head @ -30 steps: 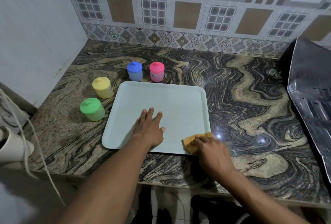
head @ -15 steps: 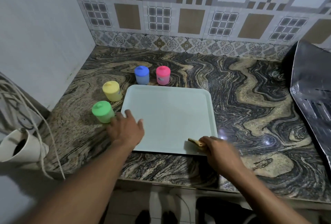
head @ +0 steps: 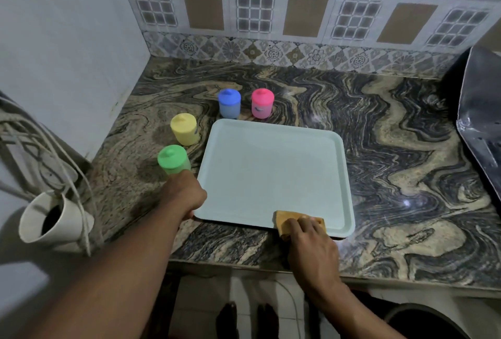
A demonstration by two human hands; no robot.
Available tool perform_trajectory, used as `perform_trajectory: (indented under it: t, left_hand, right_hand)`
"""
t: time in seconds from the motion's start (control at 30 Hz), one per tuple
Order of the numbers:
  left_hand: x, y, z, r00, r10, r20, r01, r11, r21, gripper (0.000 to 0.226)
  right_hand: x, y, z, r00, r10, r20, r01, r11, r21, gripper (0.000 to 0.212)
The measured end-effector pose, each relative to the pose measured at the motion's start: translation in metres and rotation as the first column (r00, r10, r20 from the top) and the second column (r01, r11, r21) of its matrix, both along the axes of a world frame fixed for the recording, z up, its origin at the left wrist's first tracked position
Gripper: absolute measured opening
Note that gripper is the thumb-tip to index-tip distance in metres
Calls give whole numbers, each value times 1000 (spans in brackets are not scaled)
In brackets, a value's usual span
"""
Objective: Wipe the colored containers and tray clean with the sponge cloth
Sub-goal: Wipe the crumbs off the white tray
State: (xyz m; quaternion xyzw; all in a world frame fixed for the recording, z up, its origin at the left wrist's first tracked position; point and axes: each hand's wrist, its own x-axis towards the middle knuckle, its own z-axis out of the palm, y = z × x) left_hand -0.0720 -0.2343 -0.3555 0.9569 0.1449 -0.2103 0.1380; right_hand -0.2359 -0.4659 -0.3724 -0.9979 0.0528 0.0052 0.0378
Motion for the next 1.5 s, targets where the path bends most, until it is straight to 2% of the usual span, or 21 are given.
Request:
perform_trajectory:
  t: [0.27,0.37,0.43,0.5,0.57,0.67,0.8,0.9,1.0,1.17,1.27,1.4,1.47,1.5]
  left_hand:
    - [0,4,6,999,19,-51,-24,996,-90,12]
    - [0,8,10,995,24,-94,-38,987,-154,12]
    - [2,11,10,992,29,-123,-53,978,-201,13]
    - [4,14,7,988,30,-153,-68,966,-250,15]
    - [4,12,3,976,43,-214,-114,935,-337,18]
    - [-1,6,-3,958,13,-288,-145,885,-443,22]
    - [-3,7,-5,957,-50,-285,-99,868,-486,20]
    - [0,11,-4,960,-59,-274,-88,864,-495,22]
    - [0,12,-4,965,-62,-254,-81,853,-516,26]
    - [1,16,-7,966,-61,-252,-88,837,-539,25]
    - [2,16,-7,964,-60,-260,-93,838,-537,24]
    - [1,15,-3,958,-65,-280,-102,835,-541,23]
    - [1,16,-3,957,-55,-285,-111,838,-534,23]
    - [1,15,-3,960,-50,-276,-107,844,-526,23]
  right_hand:
    - [30,91,0,987,160,-18,-158,985,73,29]
    - [37,101,6,981,193,-34,-186,969,162,31]
    - [43,87,6,993,114,23,-115,929,351,39]
    - [53,63,12,999,-36,14,20,800,600,38]
    - [72,40,21,978,-201,61,107,726,679,31]
    - [119,29,38,957,-267,116,144,779,610,38]
    - [189,44,42,989,-111,96,51,875,481,42]
    - [218,63,27,997,73,-13,-64,929,364,47]
    - [213,81,8,975,214,-56,-198,957,213,42]
    - [137,88,-8,940,329,85,-338,932,133,37]
    - [81,84,-17,916,388,107,-401,899,174,41]
    - [45,75,-7,932,361,-25,-343,904,253,54]
    - [52,63,11,950,290,-114,-206,861,465,53]
    - [57,56,23,964,238,-120,-114,774,623,51]
